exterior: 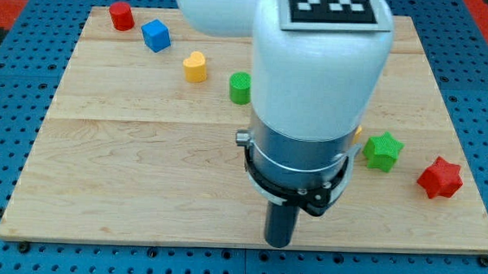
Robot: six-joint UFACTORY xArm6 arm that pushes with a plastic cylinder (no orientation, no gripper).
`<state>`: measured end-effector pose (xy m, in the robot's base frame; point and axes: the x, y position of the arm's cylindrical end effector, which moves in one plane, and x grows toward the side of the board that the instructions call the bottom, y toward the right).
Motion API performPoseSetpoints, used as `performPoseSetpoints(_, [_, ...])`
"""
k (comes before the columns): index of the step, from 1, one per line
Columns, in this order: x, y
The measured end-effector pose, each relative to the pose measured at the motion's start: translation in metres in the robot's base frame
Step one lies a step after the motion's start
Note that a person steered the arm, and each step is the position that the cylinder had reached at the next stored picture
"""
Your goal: Push the red star up a bit
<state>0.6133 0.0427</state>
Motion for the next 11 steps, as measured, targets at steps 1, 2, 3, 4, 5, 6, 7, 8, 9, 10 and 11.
performPoseSetpoints(1, [0.0,0.015])
performPoseSetpoints(2, [0.004,0.031])
performPoseSetpoints(3, [0.004,0.048])
performPoseSetpoints(4, [-0.01,0.073])
performPoseSetpoints(5, [-0.014,0.157])
performPoseSetpoints(6, [-0.018,0.194])
performPoseSetpoints(7, [-0.036,0.208])
performPoseSetpoints(8, [-0.059,0.216])
performPoseSetpoints(9, [-0.062,0.216])
performPoseSetpoints(10, [-0.067,0.216])
performPoseSetpoints(11, [-0.068,0.216])
